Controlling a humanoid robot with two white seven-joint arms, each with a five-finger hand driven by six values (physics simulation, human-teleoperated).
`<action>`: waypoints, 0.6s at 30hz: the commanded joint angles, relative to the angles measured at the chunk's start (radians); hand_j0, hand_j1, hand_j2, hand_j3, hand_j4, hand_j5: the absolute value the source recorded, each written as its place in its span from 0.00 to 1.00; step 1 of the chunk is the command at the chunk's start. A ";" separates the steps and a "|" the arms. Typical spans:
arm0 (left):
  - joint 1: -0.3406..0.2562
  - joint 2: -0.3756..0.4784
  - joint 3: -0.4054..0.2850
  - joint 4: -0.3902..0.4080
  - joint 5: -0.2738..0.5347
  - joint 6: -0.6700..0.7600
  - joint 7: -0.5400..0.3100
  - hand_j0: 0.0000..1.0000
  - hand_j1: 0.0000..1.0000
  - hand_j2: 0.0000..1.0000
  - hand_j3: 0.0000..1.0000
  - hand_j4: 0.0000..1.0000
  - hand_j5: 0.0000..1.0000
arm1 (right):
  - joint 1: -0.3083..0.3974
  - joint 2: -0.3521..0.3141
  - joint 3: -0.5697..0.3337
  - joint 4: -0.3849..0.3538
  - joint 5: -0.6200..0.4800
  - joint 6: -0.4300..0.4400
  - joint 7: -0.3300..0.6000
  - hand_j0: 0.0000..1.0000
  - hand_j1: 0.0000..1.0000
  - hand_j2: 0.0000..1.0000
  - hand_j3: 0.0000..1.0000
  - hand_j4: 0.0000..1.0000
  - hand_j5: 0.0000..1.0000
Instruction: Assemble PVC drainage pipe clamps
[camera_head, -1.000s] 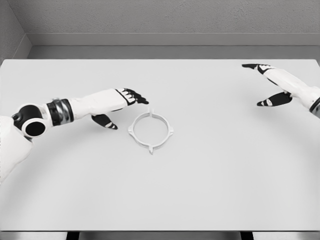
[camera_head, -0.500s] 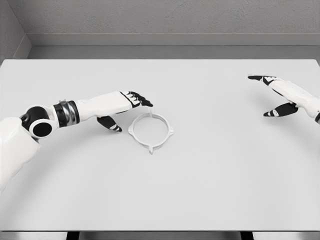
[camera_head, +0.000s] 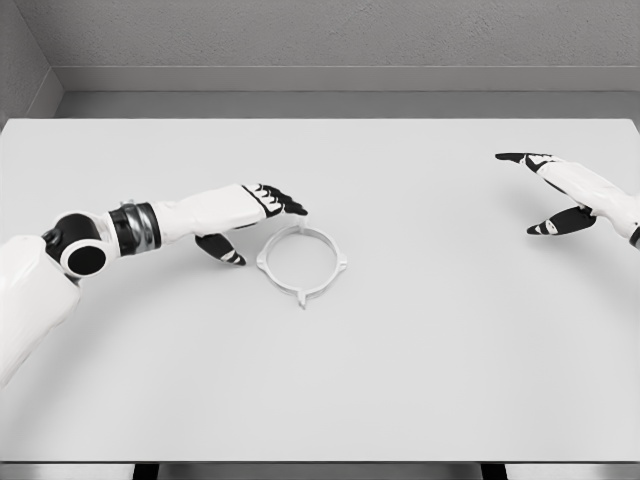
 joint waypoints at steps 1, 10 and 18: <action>0.000 -0.001 0.000 0.000 -0.005 0.002 0.001 1.00 1.00 1.00 1.00 1.00 1.00 | 0.000 0.000 0.000 -0.001 -0.008 0.003 0.000 1.00 1.00 1.00 1.00 1.00 1.00; -0.002 -0.021 0.000 0.001 -0.014 0.002 0.001 1.00 1.00 1.00 1.00 1.00 1.00 | 0.002 0.000 0.000 -0.001 -0.008 0.003 0.000 1.00 1.00 1.00 1.00 1.00 1.00; 0.003 -0.032 0.002 0.001 -0.037 0.002 0.001 1.00 1.00 1.00 1.00 1.00 1.00 | 0.003 0.000 0.001 -0.001 -0.008 0.003 0.000 1.00 1.00 1.00 1.00 1.00 1.00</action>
